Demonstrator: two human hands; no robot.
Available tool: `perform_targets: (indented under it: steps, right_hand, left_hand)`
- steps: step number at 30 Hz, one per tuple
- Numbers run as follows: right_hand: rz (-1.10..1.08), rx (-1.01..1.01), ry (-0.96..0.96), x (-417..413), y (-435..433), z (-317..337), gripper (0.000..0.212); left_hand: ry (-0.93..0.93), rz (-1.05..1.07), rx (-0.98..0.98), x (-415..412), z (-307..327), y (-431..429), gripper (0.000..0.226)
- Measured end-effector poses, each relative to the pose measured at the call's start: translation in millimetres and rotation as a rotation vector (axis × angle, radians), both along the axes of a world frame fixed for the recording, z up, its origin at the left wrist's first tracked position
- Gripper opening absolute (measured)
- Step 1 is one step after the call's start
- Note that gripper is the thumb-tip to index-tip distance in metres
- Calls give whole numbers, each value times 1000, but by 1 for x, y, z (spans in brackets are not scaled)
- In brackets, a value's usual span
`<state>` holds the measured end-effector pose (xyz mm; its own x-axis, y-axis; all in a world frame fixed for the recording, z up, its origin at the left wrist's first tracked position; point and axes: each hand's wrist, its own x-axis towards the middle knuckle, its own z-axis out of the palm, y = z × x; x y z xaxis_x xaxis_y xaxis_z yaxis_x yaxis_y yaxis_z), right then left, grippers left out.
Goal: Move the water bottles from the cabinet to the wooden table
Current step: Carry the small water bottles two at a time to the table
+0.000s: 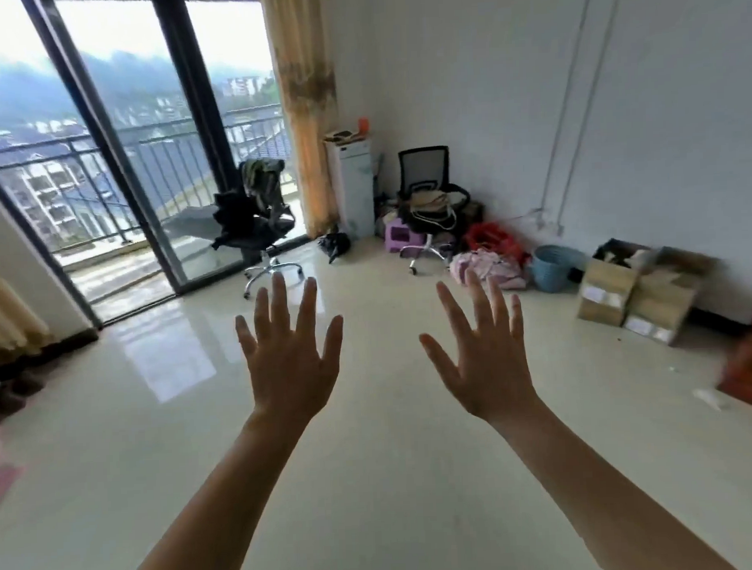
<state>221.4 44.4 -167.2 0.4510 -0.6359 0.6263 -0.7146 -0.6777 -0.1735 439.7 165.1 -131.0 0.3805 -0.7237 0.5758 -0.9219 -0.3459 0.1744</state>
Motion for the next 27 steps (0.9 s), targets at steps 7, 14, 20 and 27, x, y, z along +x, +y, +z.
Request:
perform_targets:
  steps: [7,14,20,27]
  right_hand:
    - [-413,10,14,-213,-95,-5,69]
    - [-784,-24,108,-398,-185,0,70]
    - [-1085,-48,151,-531,-242,21,71]
    - [-1409,-38,130,-685,-239,0,68]
  left_hand:
    - [-32,-425,57,-181,-10,-194,65]
    - [36,-799,29,-369,-20,-379,65]
    - [-12,-1047,45,-528,-1,-502,67]
    - [-55,-1359,103,-735,-11,-557,64]
